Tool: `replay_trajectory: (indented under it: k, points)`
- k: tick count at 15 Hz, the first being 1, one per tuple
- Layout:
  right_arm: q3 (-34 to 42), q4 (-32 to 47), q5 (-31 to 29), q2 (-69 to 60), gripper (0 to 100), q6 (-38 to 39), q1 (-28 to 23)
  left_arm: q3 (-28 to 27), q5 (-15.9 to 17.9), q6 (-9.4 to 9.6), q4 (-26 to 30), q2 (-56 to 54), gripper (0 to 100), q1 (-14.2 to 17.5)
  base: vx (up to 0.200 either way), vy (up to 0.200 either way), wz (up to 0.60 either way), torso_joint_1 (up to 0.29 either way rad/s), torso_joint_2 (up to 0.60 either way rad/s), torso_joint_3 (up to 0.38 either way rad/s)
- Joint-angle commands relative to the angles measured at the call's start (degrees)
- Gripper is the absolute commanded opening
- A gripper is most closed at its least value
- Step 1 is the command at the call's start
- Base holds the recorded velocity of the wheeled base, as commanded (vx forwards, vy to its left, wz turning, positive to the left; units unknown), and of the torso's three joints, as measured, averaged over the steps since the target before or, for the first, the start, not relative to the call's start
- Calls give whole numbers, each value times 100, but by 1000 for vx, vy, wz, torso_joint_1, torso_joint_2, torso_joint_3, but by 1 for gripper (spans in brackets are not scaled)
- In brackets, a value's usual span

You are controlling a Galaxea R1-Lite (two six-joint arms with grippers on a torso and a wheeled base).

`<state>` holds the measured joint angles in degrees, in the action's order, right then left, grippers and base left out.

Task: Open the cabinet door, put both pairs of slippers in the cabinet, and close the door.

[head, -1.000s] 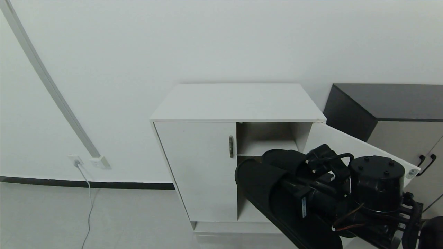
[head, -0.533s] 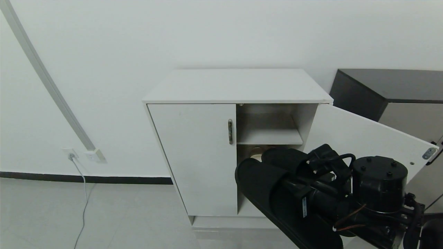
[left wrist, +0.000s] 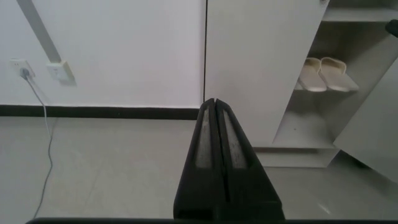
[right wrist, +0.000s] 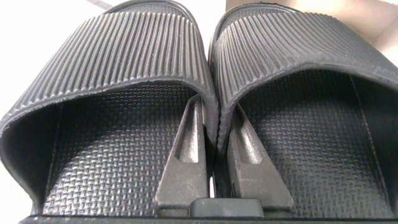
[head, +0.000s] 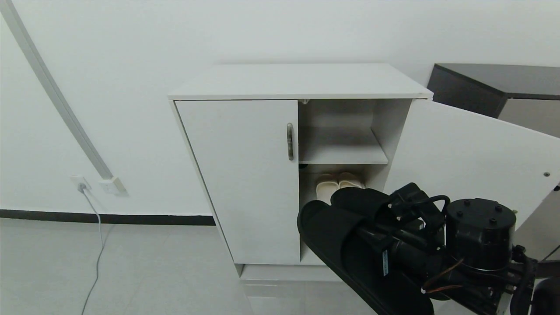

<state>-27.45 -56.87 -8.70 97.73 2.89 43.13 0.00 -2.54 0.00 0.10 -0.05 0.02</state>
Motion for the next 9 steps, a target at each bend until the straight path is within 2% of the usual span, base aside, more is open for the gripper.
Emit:
replay_trajectory:
  k: [1, 7, 9]
  points:
    - [3, 0, 0, 9, 0, 1, 2, 0, -1, 0, -1, 5, 0, 6, 0, 0, 0, -124, 466, 349]
    - [-6, 0, 0, 9, 0, 1, -6, 0, -1, 0, -1, 5, 0, 6, 0, 0, 0, -75, 443, 367]
    - [-14, 0, 0, 27, 0, -8, -6, 0, -1, 0, -1, 5, 0, 6, 0, 0, 0, -24, 173, 158]
